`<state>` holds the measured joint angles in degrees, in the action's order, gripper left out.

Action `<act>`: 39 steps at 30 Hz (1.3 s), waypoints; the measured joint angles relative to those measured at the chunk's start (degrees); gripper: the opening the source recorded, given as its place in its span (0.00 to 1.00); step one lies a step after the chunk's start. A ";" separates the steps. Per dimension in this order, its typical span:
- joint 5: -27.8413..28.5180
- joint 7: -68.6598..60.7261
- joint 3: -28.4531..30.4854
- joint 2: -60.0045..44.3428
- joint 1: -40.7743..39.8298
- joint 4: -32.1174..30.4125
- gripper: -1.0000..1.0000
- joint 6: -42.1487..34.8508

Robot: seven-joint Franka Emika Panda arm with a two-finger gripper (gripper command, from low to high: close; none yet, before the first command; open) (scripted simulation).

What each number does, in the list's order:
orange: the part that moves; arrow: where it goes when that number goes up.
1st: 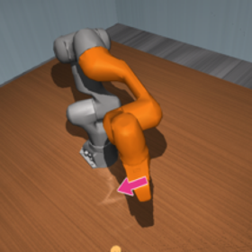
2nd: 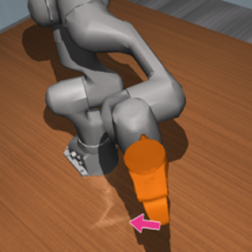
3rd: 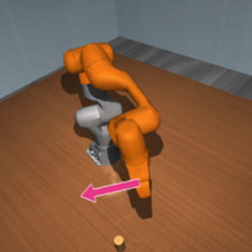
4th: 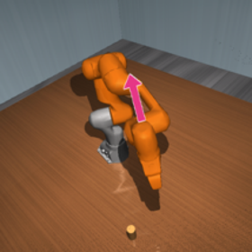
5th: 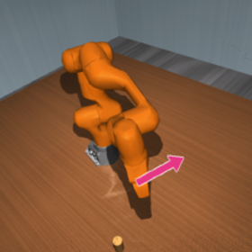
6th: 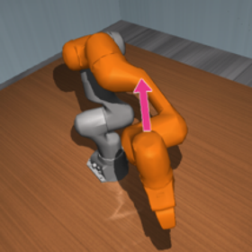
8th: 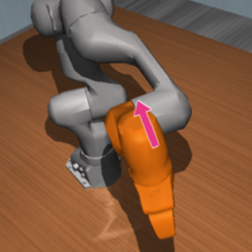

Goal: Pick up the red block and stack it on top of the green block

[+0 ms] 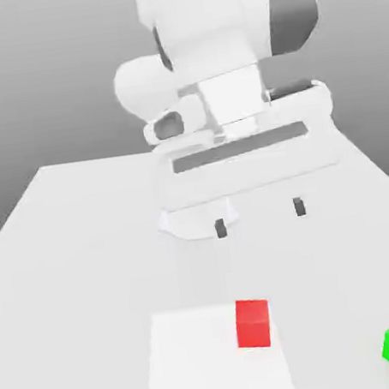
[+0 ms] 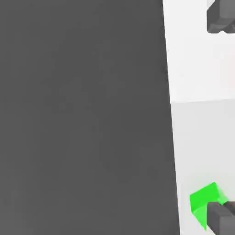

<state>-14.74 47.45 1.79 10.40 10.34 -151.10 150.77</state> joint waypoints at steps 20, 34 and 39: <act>15.07 15.50 -1.38 -22.46 -0.48 -6.23 0.50 19.05; 15.55 15.77 -1.50 -19.56 -0.69 -6.44 0.00 16.66; 15.32 15.67 -1.69 -14.39 -0.82 -7.23 0.00 12.20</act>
<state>0.58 63.12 0.10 -3.99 9.52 -158.33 162.97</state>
